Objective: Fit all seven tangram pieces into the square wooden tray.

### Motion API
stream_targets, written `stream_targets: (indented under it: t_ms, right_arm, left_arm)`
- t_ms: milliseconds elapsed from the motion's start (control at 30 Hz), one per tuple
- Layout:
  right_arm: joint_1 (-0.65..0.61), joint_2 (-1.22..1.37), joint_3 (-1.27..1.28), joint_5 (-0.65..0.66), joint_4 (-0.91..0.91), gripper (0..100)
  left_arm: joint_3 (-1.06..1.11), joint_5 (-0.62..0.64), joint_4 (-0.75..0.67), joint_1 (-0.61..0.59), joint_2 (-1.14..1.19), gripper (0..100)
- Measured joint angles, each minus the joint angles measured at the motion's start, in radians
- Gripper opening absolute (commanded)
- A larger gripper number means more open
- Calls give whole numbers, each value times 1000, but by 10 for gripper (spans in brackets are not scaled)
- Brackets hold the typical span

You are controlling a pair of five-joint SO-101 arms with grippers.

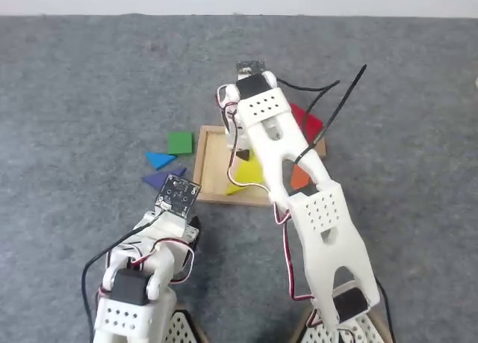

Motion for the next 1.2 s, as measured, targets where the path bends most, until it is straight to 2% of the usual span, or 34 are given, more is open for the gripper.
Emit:
stream_targets:
  t_ms: [200,400,533,767,967,1200]
  right_arm:
    - [11,-32,15,101,-3,277]
    - [21,-207,-15,192,3,277]
    - [11,-302,118,250,-21,277]
    - [-20,-548,611,281,-365,277]
    - [0,-717,1171,399,-764,277]
    - [5,-677,1214,414,-789,277]
  left_arm:
    - [0,0,0,0,0,116]
    - [0,0,0,0,0,116]
    - [0,0,0,0,0,116]
    - [0,0,0,0,0,116]
    - [0,0,0,0,0,116]
    - [0,0,0,0,0,116]
